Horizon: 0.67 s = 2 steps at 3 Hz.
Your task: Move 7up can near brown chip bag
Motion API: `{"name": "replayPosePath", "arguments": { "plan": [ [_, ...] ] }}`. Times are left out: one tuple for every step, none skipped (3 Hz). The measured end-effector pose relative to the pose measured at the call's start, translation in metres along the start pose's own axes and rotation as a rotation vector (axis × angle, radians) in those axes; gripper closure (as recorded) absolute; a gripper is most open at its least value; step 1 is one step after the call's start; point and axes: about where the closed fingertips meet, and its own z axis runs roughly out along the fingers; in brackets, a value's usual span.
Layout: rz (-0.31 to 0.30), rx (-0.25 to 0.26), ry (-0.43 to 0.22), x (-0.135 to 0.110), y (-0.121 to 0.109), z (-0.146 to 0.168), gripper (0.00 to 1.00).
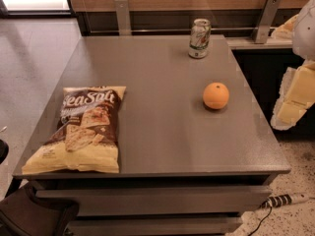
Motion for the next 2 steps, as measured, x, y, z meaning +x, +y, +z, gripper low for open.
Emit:
{"name": "replayPosePath", "arguments": {
  "plan": [
    [0.002,0.005,-0.002,0.0,-0.001,0.0,0.0],
    [0.099,0.074,-0.058,0.016,-0.037,0.015,0.0]
  ]
}}
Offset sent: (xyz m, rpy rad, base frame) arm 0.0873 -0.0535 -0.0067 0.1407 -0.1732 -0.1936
